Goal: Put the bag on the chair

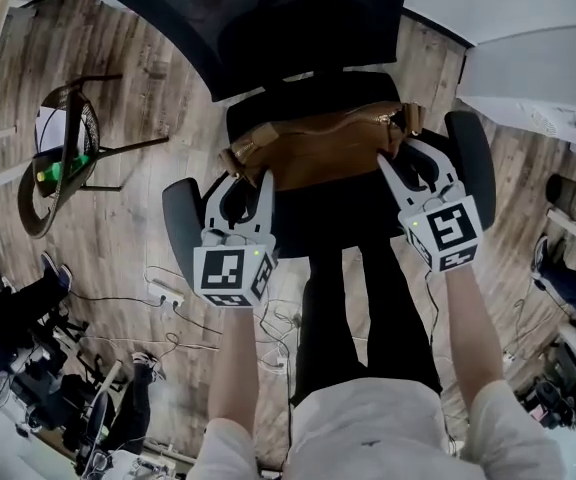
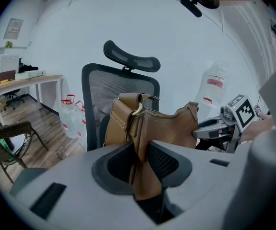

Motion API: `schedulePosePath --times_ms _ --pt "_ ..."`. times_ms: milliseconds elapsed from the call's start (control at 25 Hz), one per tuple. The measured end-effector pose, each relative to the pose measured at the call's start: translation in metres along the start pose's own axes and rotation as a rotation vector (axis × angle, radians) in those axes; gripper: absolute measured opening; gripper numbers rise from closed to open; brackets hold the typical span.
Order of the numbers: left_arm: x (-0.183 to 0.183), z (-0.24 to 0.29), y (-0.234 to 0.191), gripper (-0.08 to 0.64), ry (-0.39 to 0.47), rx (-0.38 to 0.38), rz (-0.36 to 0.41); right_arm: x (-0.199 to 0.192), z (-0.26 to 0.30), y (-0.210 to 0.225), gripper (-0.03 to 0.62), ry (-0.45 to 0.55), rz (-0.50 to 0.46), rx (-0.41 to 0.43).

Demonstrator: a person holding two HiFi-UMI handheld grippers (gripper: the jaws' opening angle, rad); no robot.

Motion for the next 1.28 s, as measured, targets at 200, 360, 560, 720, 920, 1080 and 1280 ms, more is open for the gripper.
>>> schedulePosePath --times_ms 200,360,560,720,920,1080,1280 --pt "-0.009 0.018 -0.007 0.091 0.001 0.001 0.013 -0.012 0.016 0.008 0.123 -0.004 0.013 0.001" --pt "-0.015 0.027 -0.013 0.091 -0.004 0.009 0.01 -0.014 0.027 0.011 0.121 -0.005 0.005 0.001" --pt "-0.02 0.04 -0.019 0.091 -0.021 0.027 0.02 -0.016 0.043 0.017 0.121 -0.025 -0.018 -0.001" --pt "-0.024 0.053 -0.026 0.09 -0.023 0.037 0.025 -0.015 0.056 0.023 0.121 -0.036 -0.024 0.004" --pt "-0.027 0.07 -0.035 0.09 -0.019 0.044 0.042 -0.018 0.073 0.032 0.12 -0.038 -0.02 0.002" --pt "-0.029 0.085 -0.041 0.091 -0.028 0.047 0.065 -0.023 0.088 0.039 0.12 -0.045 -0.016 -0.013" --pt "-0.033 0.101 -0.049 0.091 -0.027 0.06 0.094 -0.026 0.106 0.047 0.121 -0.054 -0.021 -0.021"
Point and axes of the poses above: the fingertips, and each gripper's own axes: z forward along the fingers, y to its right, x out of its top, the point moved 6 cm from there along -z, backward along the fingers, and after that the axes turned 2 degrees about x, right-handed, at the moved point
